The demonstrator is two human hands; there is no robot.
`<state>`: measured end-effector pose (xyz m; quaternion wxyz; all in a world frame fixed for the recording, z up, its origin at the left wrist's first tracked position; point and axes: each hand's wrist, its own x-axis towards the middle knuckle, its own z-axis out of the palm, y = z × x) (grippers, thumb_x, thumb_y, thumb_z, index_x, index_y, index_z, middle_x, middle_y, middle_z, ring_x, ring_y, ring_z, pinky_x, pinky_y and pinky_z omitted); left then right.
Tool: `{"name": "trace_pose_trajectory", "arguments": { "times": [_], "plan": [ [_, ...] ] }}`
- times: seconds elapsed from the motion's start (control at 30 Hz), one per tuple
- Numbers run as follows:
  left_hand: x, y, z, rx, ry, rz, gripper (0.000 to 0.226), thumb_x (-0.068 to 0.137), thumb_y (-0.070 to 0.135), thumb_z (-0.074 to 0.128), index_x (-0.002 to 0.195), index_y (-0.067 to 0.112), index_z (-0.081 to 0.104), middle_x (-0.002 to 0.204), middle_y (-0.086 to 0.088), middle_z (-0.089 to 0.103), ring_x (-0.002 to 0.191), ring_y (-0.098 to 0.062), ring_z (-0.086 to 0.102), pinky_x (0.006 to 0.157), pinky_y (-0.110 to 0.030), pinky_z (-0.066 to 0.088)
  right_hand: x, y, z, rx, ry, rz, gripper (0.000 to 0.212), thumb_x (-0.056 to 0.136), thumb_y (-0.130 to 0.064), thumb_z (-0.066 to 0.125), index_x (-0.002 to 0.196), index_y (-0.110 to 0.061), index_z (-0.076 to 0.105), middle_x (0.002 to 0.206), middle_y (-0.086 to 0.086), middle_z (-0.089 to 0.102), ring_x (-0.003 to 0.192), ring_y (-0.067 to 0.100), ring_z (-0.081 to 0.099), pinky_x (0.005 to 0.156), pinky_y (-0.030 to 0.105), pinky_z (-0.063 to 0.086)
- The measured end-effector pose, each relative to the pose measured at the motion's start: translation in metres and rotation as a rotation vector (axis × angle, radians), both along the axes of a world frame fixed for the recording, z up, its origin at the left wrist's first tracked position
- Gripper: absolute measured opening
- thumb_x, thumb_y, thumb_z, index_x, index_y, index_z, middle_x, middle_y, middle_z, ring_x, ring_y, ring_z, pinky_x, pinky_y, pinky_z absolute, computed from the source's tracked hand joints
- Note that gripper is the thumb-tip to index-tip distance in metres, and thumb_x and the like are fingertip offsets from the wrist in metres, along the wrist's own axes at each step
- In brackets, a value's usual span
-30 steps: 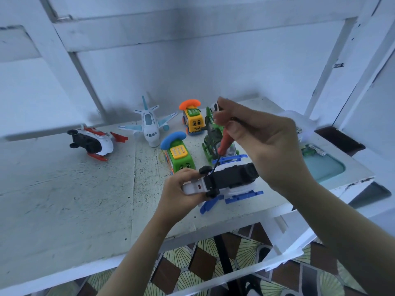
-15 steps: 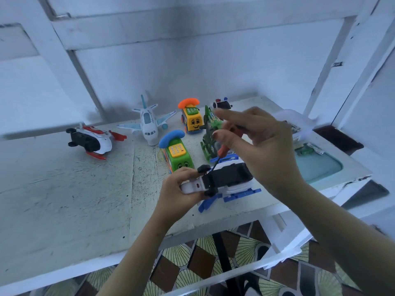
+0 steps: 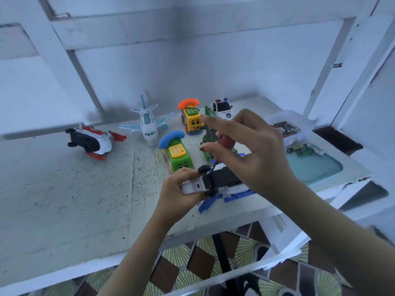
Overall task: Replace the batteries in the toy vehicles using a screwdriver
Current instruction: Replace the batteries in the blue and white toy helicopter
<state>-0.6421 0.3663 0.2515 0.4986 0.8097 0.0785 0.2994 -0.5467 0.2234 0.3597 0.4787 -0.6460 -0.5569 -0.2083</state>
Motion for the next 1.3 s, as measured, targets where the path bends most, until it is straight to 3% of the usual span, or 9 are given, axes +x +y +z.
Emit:
{"name": "trace_pose_trajectory", "arguments": {
  "times": [0.17,0.4,0.53,0.67,0.87,0.97,1.07,1.2,1.3],
  "plan": [
    [-0.001,0.000,0.001,-0.012,0.010,-0.006,0.041,0.061,0.020,0.087,0.094,0.036,0.070,0.090,0.009,0.066,0.080,-0.008,0.060,0.065,-0.018,0.047,0.000,0.002,0.005,-0.099,0.022,-0.011,0.046,0.097,-0.024,0.035,0.137,-0.006,0.050,0.102,-0.015,0.055,0.097,0.010,0.061,0.082,0.032,0.052],
    [-0.001,0.000,0.003,-0.008,0.018,-0.010,0.045,0.061,0.014,0.090,0.095,0.036,0.069,0.090,0.011,0.066,0.079,-0.001,0.059,0.065,-0.012,0.045,-0.004,0.003,0.009,0.057,0.543,0.302,0.033,0.087,-0.005,0.062,0.119,-0.012,0.064,0.095,0.010,0.070,0.069,0.012,0.065,0.066,0.033,0.059],
    [-0.001,0.000,0.003,-0.005,0.014,-0.007,0.044,0.059,0.021,0.090,0.094,0.038,0.069,0.087,0.015,0.066,0.079,0.000,0.058,0.066,-0.012,0.044,0.004,0.002,0.005,0.001,0.173,-0.030,0.023,0.090,-0.027,0.063,0.105,-0.014,0.073,0.074,0.012,0.060,0.072,0.013,0.057,0.070,0.019,0.047],
    [-0.002,0.001,0.002,-0.005,0.015,-0.007,0.043,0.060,0.019,0.088,0.094,0.037,0.069,0.088,0.019,0.066,0.080,0.001,0.058,0.067,-0.010,0.043,0.006,-0.001,0.009,-0.139,0.194,0.067,0.040,0.098,-0.018,0.037,0.132,-0.011,0.056,0.102,0.000,0.060,0.087,0.013,0.058,0.084,0.007,0.039],
    [-0.001,0.001,0.002,0.007,0.010,-0.008,0.044,0.061,0.020,0.089,0.095,0.039,0.069,0.089,0.012,0.066,0.079,-0.001,0.058,0.067,-0.011,0.043,-0.002,-0.003,0.017,-0.060,0.579,0.434,0.038,0.087,-0.001,0.061,0.125,-0.005,0.058,0.091,0.004,0.070,0.076,0.023,0.065,0.075,0.039,0.058],
    [0.000,-0.001,0.004,-0.009,0.004,-0.007,0.042,0.060,0.026,0.088,0.094,0.039,0.069,0.085,0.010,0.066,0.078,-0.001,0.058,0.067,-0.011,0.043,0.001,-0.003,0.012,-0.050,0.188,0.045,0.026,0.086,-0.026,0.069,0.109,-0.015,0.072,0.077,0.005,0.058,0.069,0.015,0.059,0.066,0.032,0.053],
    [-0.001,-0.001,0.004,-0.008,0.005,-0.003,0.041,0.060,0.024,0.086,0.094,0.039,0.068,0.082,0.011,0.065,0.078,0.000,0.058,0.066,-0.010,0.042,0.006,-0.004,0.010,-0.237,-0.081,-0.224,0.049,0.096,-0.045,0.038,0.132,-0.016,0.055,0.091,0.000,0.058,0.091,0.012,0.053,0.073,0.028,0.045],
    [-0.002,0.000,0.003,0.009,0.021,-0.004,0.047,0.061,0.013,0.088,0.093,0.039,0.068,0.085,0.020,0.066,0.080,0.002,0.058,0.066,-0.008,0.041,0.008,-0.008,0.013,-0.286,0.219,0.075,0.049,0.100,-0.017,0.032,0.149,-0.013,0.032,0.100,0.002,0.064,0.107,0.017,0.056,0.092,0.008,0.037],
    [-0.002,0.000,0.002,0.008,0.018,0.000,0.046,0.061,0.012,0.089,0.094,0.037,0.068,0.084,0.011,0.067,0.081,0.001,0.058,0.067,-0.009,0.043,0.004,-0.009,0.017,-0.130,0.508,0.326,0.038,0.094,-0.004,0.053,0.132,-0.012,0.055,0.089,0.014,0.070,0.080,0.030,0.066,0.083,0.027,0.056]
  ]
}}
